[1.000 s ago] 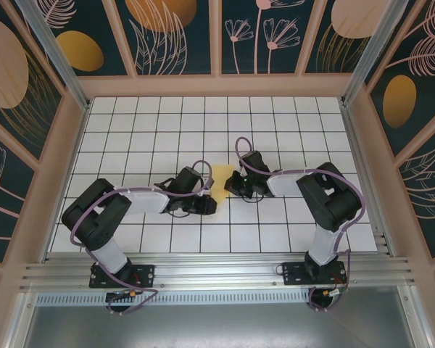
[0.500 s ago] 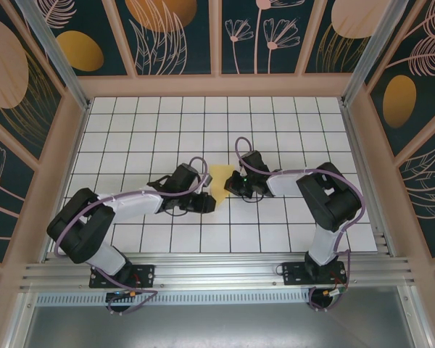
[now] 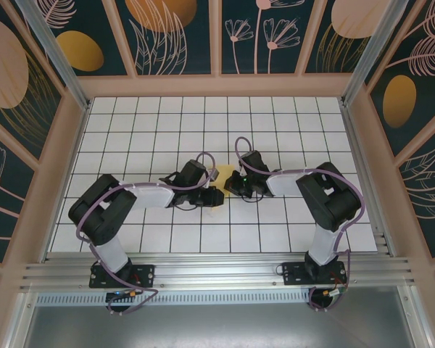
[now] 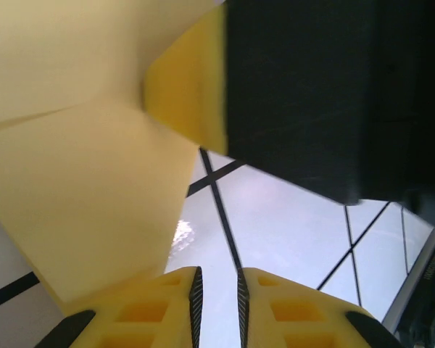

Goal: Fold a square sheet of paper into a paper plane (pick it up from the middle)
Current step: Third fold the triangle at the center of the table.

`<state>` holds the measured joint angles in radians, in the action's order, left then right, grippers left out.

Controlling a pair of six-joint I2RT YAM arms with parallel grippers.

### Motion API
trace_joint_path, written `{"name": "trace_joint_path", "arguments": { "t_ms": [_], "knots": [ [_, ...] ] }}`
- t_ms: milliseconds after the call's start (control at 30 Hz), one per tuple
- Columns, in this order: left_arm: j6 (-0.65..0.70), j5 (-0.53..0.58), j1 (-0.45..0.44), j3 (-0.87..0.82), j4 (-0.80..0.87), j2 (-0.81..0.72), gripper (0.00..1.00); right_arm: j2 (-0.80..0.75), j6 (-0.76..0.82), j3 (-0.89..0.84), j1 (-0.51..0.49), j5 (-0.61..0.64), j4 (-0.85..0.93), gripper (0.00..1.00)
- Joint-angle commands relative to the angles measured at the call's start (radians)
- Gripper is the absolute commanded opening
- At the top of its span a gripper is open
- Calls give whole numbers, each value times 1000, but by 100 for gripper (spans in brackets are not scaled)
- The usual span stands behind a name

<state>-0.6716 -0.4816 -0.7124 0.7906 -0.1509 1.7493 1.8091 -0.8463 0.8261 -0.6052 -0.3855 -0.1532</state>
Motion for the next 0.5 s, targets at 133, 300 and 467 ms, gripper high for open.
{"name": "trace_joint_path", "arguments": {
  "t_ms": [133, 300, 467],
  "knots": [
    [-25, 28, 3, -101, -63, 28, 24, 68, 3, -19, -14, 102, 116, 5],
    [-19, 28, 3, -143, -75, 21, 23, 16, 25, 11, -11, 93, 112, 7],
    [-7, 25, 2, -136, -70, 17, 19, -89, 38, 13, -11, 81, 83, 10]
  ]
}}
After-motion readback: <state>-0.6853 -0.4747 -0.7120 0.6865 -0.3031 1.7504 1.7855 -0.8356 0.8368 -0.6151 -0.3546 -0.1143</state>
